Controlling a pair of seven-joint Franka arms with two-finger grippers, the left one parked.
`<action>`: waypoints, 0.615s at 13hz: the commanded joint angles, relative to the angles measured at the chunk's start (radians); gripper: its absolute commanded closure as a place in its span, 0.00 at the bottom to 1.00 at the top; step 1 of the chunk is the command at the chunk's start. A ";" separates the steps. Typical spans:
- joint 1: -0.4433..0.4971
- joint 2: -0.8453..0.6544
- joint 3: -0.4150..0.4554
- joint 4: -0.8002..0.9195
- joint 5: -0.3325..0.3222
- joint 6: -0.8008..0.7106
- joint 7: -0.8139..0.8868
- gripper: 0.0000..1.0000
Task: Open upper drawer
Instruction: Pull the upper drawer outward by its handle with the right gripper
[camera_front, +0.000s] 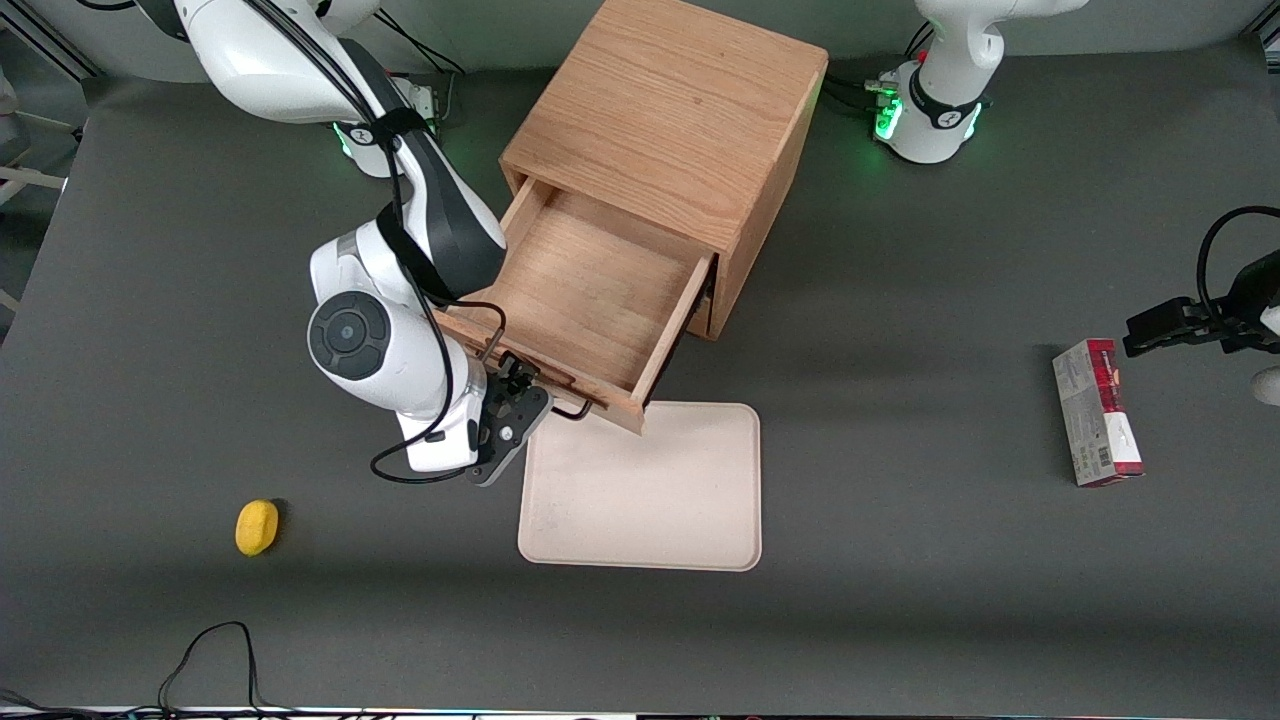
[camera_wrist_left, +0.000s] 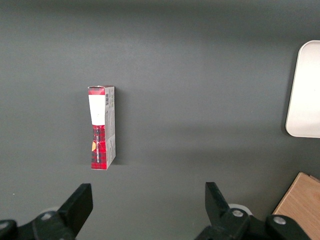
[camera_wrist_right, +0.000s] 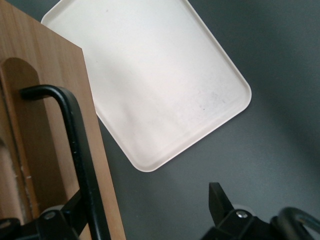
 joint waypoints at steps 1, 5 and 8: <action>-0.013 0.046 0.004 0.077 -0.020 -0.031 -0.053 0.00; -0.043 0.063 0.006 0.103 -0.019 -0.031 -0.056 0.00; -0.044 0.070 0.004 0.120 -0.020 -0.031 -0.054 0.00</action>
